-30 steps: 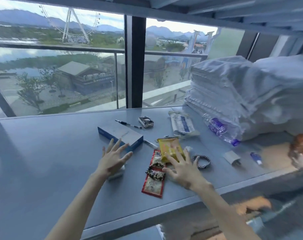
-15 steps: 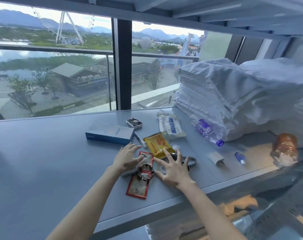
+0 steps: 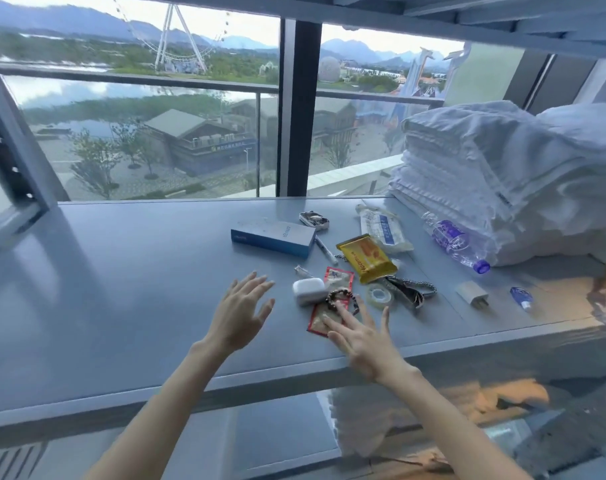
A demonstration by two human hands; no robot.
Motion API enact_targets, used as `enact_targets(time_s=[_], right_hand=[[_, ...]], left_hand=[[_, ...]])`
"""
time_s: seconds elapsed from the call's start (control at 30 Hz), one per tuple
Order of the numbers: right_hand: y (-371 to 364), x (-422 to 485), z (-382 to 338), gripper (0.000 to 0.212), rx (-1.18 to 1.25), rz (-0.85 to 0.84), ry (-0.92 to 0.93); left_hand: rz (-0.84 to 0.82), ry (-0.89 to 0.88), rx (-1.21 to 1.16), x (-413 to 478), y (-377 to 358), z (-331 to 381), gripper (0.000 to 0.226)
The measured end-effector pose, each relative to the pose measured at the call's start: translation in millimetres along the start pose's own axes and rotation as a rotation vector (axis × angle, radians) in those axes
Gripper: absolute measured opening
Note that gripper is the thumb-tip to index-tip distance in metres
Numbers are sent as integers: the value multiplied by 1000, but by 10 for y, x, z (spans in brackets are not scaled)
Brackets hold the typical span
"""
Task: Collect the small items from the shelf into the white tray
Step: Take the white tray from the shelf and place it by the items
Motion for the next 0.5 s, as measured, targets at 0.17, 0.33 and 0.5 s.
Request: enact_targets(time_s=[0.17, 0.33, 0.5], right_hand=[[75, -28, -107, 48, 101, 77, -118], [-96, -699, -1181, 47, 349, 299, 64], [-516, -1410, -2126, 45, 472, 220, 202]], left_hand=[[-40, 43, 37, -760, 393, -188, 43], [13, 31, -13, -1696, 860, -365, 40], [7, 20, -8, -2847, 1027, -622, 39]])
Point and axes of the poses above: each hand's wrist, its own x-axis towards the middle knuckle, its own y-axis out of the back of the hand, z = x × y, the point moved 6 cm from there along x, towards the middle knuckle
